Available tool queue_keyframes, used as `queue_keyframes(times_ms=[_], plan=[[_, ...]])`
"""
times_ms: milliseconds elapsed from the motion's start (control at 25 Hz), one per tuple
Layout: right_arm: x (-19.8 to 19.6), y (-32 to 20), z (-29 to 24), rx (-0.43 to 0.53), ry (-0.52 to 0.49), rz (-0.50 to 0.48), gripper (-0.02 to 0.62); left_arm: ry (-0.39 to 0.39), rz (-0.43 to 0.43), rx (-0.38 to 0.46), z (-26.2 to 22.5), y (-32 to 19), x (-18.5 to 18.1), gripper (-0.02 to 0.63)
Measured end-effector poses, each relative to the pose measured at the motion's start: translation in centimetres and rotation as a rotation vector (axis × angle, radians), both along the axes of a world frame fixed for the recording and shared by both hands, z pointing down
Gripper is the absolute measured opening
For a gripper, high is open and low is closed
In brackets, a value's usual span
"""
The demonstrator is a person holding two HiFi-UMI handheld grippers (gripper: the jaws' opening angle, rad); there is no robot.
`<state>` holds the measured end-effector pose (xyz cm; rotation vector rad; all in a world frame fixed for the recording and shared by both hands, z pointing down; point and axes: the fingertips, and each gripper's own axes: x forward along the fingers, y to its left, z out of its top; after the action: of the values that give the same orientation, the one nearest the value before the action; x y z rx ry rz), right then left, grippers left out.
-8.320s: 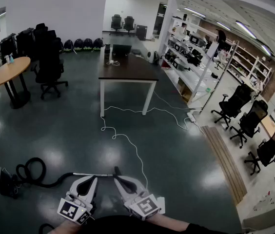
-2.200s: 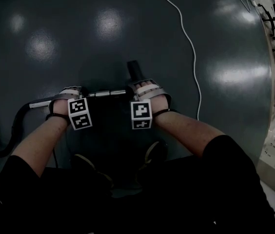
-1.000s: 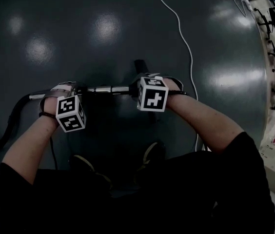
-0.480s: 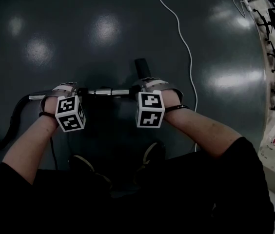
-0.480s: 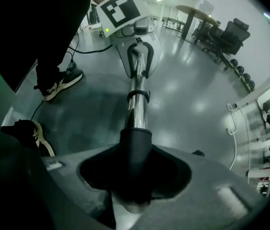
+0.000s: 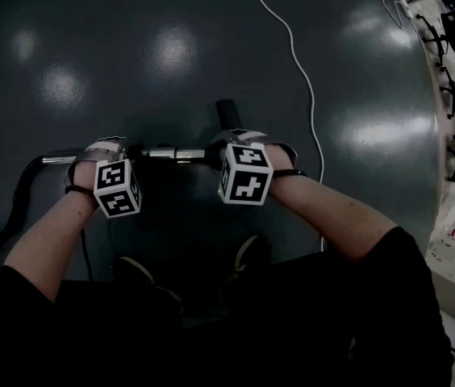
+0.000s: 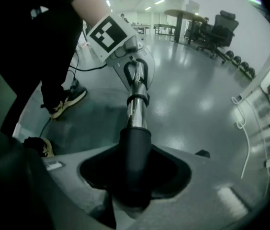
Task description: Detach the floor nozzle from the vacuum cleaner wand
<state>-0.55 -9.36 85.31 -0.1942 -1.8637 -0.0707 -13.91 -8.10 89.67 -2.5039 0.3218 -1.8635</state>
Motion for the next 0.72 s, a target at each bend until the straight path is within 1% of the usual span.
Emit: queue_keyframes(times_ms=[120,200,280,360,400,440,480,520,560,640,720], plan=[[-0.1,0.3,0.2,-0.091,0.023,0.027,0.166,-0.029,0.009,0.014,0.1,-0.1,-0.4,0.165],[0.4,0.6,0.4,-0.181,0.066,0.048,0.165,-0.042,0.018,0.017,0.1,-0.1,-0.4,0.164],[1.2,1.3,0.4,-0.332,0.114,0.088,0.164,-0.043,0.027,0.018,0.0,0.1,-0.1,0.164],[1.3,2.3,0.2,-0.496,0.134,0.111,0.166,-0.041,0.039,0.017,-0.2,0.4,0.3,0.164],[1.4,2.6,0.0,-0.562,0.147,0.119,0.166,-0.039,0.044,0.014,-0.3,0.5,0.4,0.164],[1.5,2.9,-0.1,-0.611,0.157,0.123,0.167,-0.038,0.047,0.010,-0.3,0.5,0.5,0.164],[1.5,2.9,-0.1,-0.636,0.161,0.124,0.169,-0.036,0.046,0.003,-0.2,0.6,0.5,0.164],[1.4,2.8,-0.1,-0.629,0.158,0.123,0.169,-0.034,0.041,-0.005,-0.2,0.6,0.4,0.164],[1.3,2.6,0.0,-0.591,0.151,0.118,0.166,-0.031,0.033,-0.012,-0.1,0.6,0.4,0.165],[0.8,2.3,0.0,-0.453,0.121,0.099,0.160,-0.019,0.017,-0.029,-0.1,0.8,0.4,0.166],[0.4,1.8,-0.2,-0.281,0.078,0.075,0.153,-0.006,0.002,-0.044,-0.2,0.7,0.4,0.166]])
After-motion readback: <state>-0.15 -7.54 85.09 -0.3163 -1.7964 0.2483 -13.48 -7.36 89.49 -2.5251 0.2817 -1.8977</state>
